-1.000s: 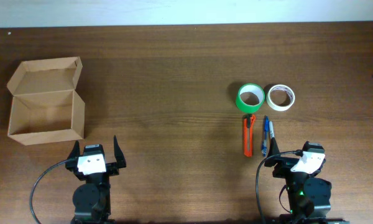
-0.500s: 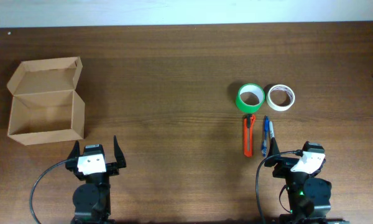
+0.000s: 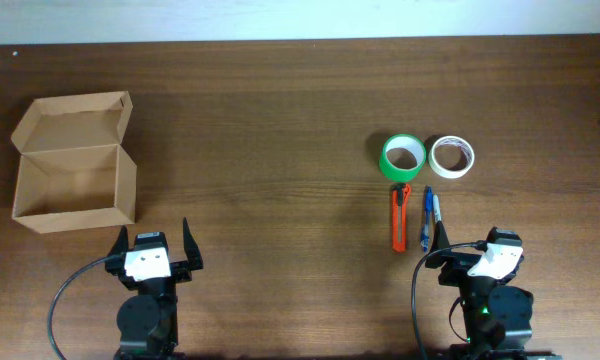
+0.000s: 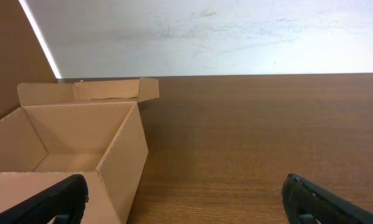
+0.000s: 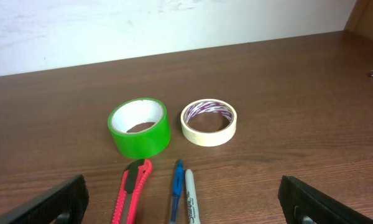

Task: Pack container

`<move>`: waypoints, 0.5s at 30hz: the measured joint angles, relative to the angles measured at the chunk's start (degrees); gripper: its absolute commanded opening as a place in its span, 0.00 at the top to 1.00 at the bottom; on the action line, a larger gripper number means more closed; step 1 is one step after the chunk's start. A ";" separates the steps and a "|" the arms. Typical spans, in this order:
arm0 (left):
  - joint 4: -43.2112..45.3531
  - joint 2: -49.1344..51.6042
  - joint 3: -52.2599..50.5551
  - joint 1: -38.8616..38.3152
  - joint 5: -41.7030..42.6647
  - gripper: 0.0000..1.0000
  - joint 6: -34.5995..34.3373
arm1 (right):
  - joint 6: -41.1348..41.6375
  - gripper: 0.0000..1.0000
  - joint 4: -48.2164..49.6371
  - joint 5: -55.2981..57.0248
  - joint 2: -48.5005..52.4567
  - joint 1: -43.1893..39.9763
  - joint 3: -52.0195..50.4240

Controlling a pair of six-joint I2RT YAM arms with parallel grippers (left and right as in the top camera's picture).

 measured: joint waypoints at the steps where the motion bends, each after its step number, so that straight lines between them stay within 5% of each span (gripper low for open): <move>1: 0.00 0.00 0.00 0.00 -0.02 0.00 0.00 | 0.00 0.01 0.00 0.00 0.00 0.00 0.00; 15: 1.27 0.00 -0.02 0.00 0.72 0.01 0.00 | -0.02 0.01 0.00 0.00 0.00 0.00 0.00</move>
